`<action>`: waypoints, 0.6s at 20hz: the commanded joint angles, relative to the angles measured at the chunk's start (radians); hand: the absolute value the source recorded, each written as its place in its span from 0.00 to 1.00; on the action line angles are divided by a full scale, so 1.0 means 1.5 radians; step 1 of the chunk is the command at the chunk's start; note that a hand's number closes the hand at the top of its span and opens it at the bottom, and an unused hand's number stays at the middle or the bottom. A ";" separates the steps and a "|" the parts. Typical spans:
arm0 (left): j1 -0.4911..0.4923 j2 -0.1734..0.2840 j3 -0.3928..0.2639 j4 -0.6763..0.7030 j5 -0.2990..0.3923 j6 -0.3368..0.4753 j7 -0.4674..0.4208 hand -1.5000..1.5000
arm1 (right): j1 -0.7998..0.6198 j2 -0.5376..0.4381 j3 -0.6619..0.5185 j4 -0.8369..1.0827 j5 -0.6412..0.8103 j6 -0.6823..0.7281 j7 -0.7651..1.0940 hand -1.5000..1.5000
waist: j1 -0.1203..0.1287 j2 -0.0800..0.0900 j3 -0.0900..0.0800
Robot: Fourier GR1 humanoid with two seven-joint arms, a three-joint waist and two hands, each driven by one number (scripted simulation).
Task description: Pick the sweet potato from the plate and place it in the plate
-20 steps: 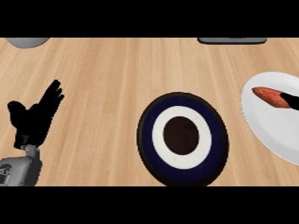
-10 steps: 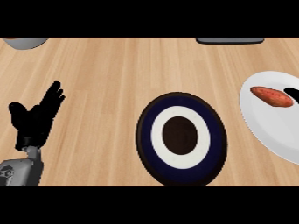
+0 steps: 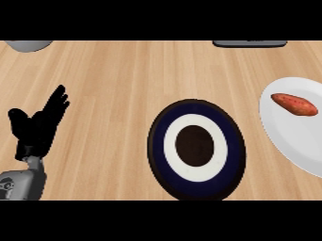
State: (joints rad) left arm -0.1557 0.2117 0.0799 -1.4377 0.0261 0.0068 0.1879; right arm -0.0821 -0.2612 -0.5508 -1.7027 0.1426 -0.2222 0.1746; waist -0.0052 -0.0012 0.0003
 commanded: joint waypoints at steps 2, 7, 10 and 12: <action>0.006 -0.015 0.003 0.006 0.000 -0.009 -0.021 0.50 | 0.051 -0.023 -0.047 -0.002 -0.063 0.042 -0.033 0.00 | 0.001 0.000 0.000; -0.013 0.023 0.039 0.014 0.017 -0.042 -0.004 0.50 | 0.090 -0.031 -0.069 -0.043 -0.071 0.053 -0.014 0.00 | 0.001 0.000 0.000; -0.037 -0.027 0.008 0.047 -0.026 0.010 -0.018 0.50 | 0.069 -0.038 -0.077 0.062 -0.067 0.047 -0.099 0.00 | 0.002 0.001 0.000; 0.012 -0.034 -0.013 -0.027 -0.034 0.008 0.004 0.50 | 0.124 -0.010 -0.081 0.018 -0.076 0.067 -0.114 0.00 | 0.002 0.000 0.000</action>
State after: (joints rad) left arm -0.1710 0.1907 0.0949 -1.4099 0.0070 -0.0049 0.1715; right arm 0.0497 -0.3009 -0.6562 -1.6700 0.0449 -0.1412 0.0539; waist -0.0033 -0.0006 -0.0001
